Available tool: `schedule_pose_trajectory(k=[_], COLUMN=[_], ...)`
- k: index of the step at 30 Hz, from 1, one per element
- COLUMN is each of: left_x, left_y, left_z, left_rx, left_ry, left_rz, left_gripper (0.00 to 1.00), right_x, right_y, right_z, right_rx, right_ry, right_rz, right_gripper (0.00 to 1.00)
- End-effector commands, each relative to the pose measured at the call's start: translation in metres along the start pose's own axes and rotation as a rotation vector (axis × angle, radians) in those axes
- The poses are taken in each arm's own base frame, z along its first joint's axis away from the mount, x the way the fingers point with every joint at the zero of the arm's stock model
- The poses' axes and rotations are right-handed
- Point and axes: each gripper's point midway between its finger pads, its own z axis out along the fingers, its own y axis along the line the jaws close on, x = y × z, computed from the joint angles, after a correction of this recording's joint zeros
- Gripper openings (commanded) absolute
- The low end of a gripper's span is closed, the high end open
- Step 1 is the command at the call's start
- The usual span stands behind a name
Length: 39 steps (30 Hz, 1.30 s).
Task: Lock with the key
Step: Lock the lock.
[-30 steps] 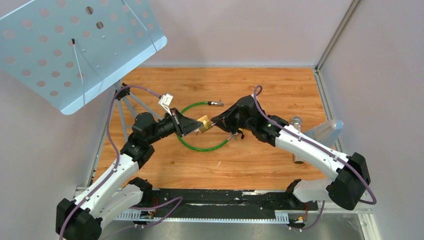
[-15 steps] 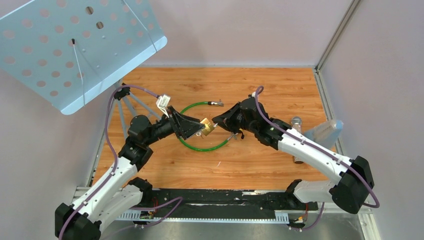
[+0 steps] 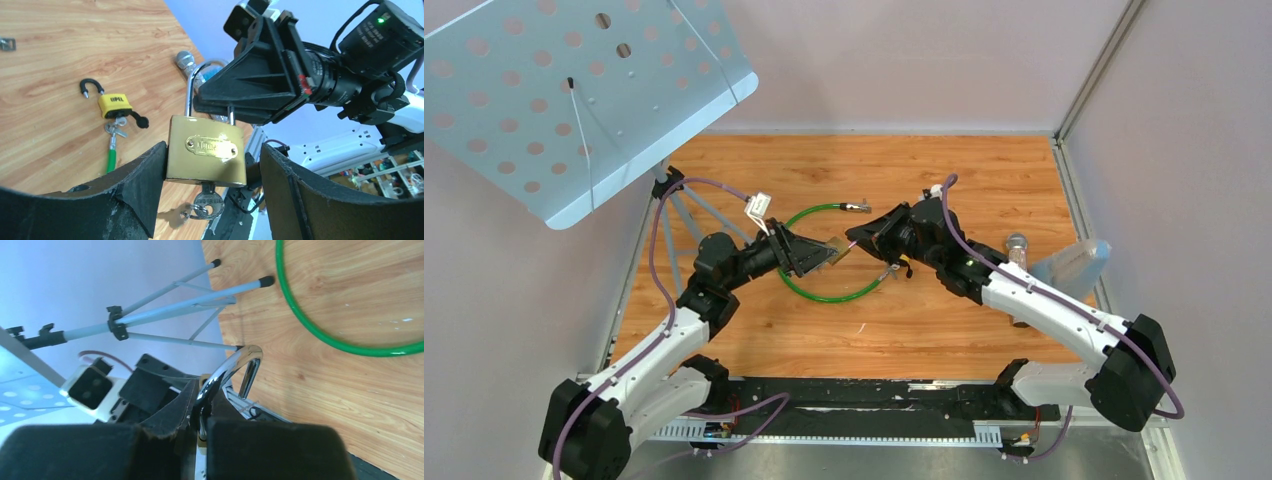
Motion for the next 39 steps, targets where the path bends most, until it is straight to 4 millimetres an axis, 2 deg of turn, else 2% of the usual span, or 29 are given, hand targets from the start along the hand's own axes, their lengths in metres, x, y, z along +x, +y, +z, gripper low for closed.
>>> schedule_pose_trajectory(k=[1, 5, 9, 12, 16, 18, 23, 27, 29, 31, 39], left_x=[-0.011, -0.008, -0.004, -0.003, -0.017, -0.023, -0.031, -0.037, -0.040, -0.033, -0.010], left_y=[-0.026, -0.027, -0.027, -0.019, -0.016, -0.019, -0.016, -0.003, -0.005, -0.014, -0.018], left_z=[0.001, 0.000, -0.005, -0.010, -0.019, -0.022, -0.025, -0.026, -0.025, -0.023, -0.001], left_rx=[0.111, 0.124, 0.128, 0.080, 0.041, 0.051, 0.032, -0.045, -0.040, 0.026, 0.084], left_ry=[-0.042, -0.039, -0.025, -0.030, -0.103, -0.156, -0.211, -0.218, -0.228, -0.212, -0.125], left_rz=[-0.024, -0.016, 0.076, 0.173, 0.405, 0.464, 0.541, 0.575, 0.578, 0.594, 0.627], left_gripper=[0.72, 0.72, 0.78, 0.83, 0.84, 0.84, 0.84, 0.84, 0.84, 0.84, 0.84], right_x=[0.001, 0.004, 0.006, 0.005, 0.006, 0.006, 0.007, 0.005, 0.004, 0.002, -0.004], right_y=[0.058, 0.056, 0.053, 0.046, 0.034, 0.031, 0.026, 0.029, 0.031, 0.032, 0.036], right_z=[-0.010, -0.003, 0.001, 0.004, 0.009, 0.011, 0.011, 0.006, 0.003, 0.002, -0.005], right_rx=[-0.247, -0.240, -0.224, -0.170, -0.088, -0.067, -0.037, -0.040, -0.044, -0.036, -0.042], right_ry=[0.014, 0.033, 0.045, 0.042, 0.044, 0.048, 0.053, 0.042, 0.034, 0.028, 0.020], right_rz=[0.051, 0.056, 0.065, 0.074, 0.100, 0.111, 0.134, 0.130, 0.128, 0.130, 0.175], right_gripper=[0.00, 0.00, 0.00, 0.00, 0.00, 0.00, 0.00, 0.00, 0.00, 0.00, 0.00])
